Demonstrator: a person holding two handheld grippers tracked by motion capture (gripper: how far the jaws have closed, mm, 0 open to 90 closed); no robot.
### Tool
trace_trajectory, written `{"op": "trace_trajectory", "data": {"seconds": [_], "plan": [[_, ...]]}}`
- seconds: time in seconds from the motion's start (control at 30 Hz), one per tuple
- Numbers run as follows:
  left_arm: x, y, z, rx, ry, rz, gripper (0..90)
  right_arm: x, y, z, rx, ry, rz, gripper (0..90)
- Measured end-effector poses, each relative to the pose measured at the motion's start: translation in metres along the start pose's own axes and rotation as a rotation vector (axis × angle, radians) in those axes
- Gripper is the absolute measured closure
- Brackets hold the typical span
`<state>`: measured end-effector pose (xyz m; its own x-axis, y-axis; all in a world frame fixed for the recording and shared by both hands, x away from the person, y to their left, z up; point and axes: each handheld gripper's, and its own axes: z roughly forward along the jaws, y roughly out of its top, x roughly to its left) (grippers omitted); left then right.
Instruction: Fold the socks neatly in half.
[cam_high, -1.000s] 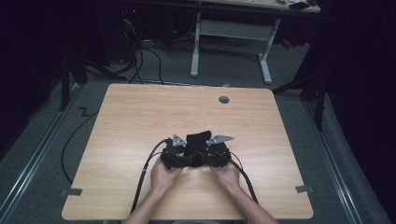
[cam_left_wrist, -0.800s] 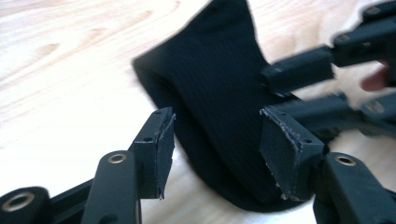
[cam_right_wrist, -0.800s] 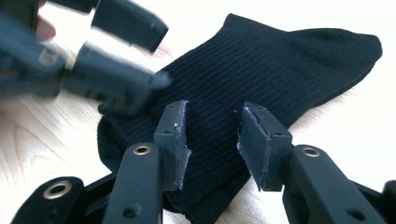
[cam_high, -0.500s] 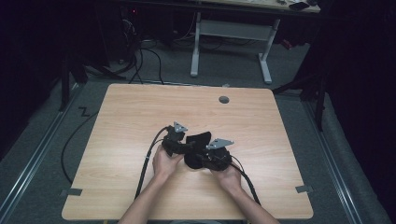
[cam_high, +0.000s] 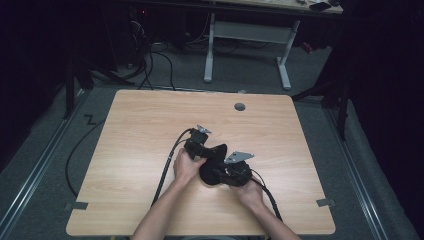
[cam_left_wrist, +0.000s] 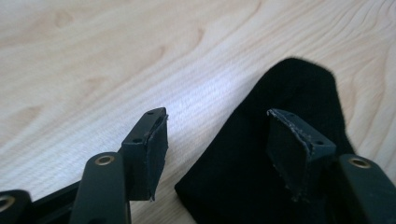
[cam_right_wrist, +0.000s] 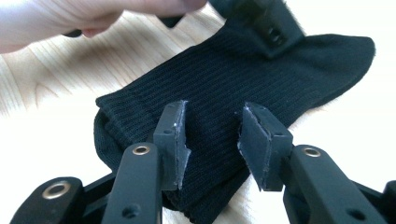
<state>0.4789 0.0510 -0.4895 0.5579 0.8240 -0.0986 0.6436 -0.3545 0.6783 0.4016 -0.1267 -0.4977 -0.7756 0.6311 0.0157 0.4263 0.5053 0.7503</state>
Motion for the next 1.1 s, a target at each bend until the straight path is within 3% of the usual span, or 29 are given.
{"op": "trace_trajectory", "data": {"seconds": [0.2,0.4,0.63,0.83,1.0,1.1], "plan": [[-0.002,-0.002,-0.001,0.027,-0.012,0.040,42.1,-0.003,-0.003,-0.004,0.008,0.012,-0.003,60.3],[-0.003,-0.004,-0.006,0.044,-0.049,0.068,54.2,-0.004,-0.005,-0.008,0.018,0.009,-0.012,59.8],[0.001,-0.005,-0.007,0.051,-0.103,0.053,66.0,-0.005,-0.004,-0.009,0.027,0.007,-0.011,59.8],[0.003,-0.006,-0.009,0.048,-0.116,0.065,73.2,-0.004,-0.004,-0.010,0.032,-0.010,-0.025,59.8],[0.006,-0.008,-0.010,0.040,-0.143,0.046,80.2,-0.007,-0.003,-0.013,0.039,0.001,0.016,60.0],[0.007,-0.008,-0.011,0.035,-0.142,0.049,81.5,0.000,0.001,-0.020,-0.007,-0.025,-0.007,60.1]]}}
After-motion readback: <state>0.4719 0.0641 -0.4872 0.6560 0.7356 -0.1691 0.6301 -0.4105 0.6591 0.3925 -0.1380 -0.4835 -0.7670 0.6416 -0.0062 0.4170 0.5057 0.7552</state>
